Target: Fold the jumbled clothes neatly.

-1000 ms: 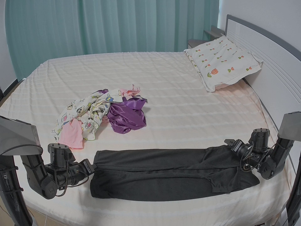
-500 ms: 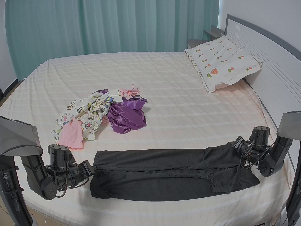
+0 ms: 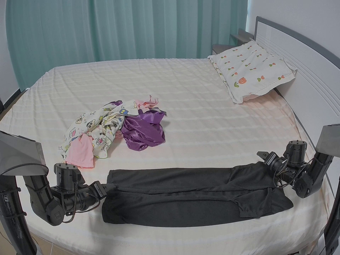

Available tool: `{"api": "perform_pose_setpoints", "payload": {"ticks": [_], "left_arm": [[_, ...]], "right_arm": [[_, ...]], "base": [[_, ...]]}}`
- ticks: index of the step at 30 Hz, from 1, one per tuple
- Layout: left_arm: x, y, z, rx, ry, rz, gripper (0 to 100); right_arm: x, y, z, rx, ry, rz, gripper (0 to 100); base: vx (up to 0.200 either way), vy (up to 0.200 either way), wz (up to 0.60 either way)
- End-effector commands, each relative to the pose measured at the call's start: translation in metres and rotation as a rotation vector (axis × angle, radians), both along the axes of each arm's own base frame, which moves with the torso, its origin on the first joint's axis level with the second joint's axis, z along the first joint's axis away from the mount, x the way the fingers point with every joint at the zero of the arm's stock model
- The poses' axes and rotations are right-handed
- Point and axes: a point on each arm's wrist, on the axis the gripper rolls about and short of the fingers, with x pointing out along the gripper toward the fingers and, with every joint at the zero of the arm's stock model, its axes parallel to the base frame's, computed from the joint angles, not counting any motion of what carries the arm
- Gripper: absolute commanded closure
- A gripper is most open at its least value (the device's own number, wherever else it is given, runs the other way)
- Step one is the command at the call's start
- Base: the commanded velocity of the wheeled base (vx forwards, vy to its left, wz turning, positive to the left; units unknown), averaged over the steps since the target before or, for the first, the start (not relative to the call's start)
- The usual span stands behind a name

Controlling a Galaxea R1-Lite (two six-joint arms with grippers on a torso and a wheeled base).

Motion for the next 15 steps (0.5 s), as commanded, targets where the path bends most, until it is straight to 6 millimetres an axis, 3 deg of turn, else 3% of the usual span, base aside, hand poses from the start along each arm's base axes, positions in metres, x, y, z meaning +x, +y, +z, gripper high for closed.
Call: {"api": "perform_pose_setpoints", "payload": {"ticks": [1, 7, 9, 11, 13, 15], "left_arm": [[0.001, 0.001, 0.004, -0.038, -0.004, 0.032, 0], [0.004, 0.009, 0.013, -0.111, -0.046, 0.107, 0], [0.004, 0.011, 0.015, -0.128, -0.053, 0.121, 0], [0.006, 0.018, 0.015, -0.151, -0.056, 0.141, 0], [0.006, 0.020, 0.015, -0.156, -0.056, 0.143, 0], [0.006, 0.022, 0.014, -0.164, -0.052, 0.138, 0]], "right_arm": [[-0.004, 0.013, 0.039, 0.006, -0.071, 0.041, 0], [0.006, 0.060, 0.035, -0.001, -0.021, 0.174, 0], [0.008, 0.066, 0.033, -0.009, -0.014, 0.190, 0], [0.016, 0.086, 0.022, -0.050, 0.014, 0.229, 0], [0.018, 0.090, 0.018, -0.078, 0.025, 0.244, 0], [0.019, 0.101, 0.001, -0.164, 0.060, 0.287, 0]], "base": [[0.000, 0.000, 0.00], [0.000, 0.000, 0.00], [0.000, 0.000, 0.00], [0.000, 0.000, 0.00], [0.000, 0.000, 0.00], [0.000, 0.000, 0.00]]}}
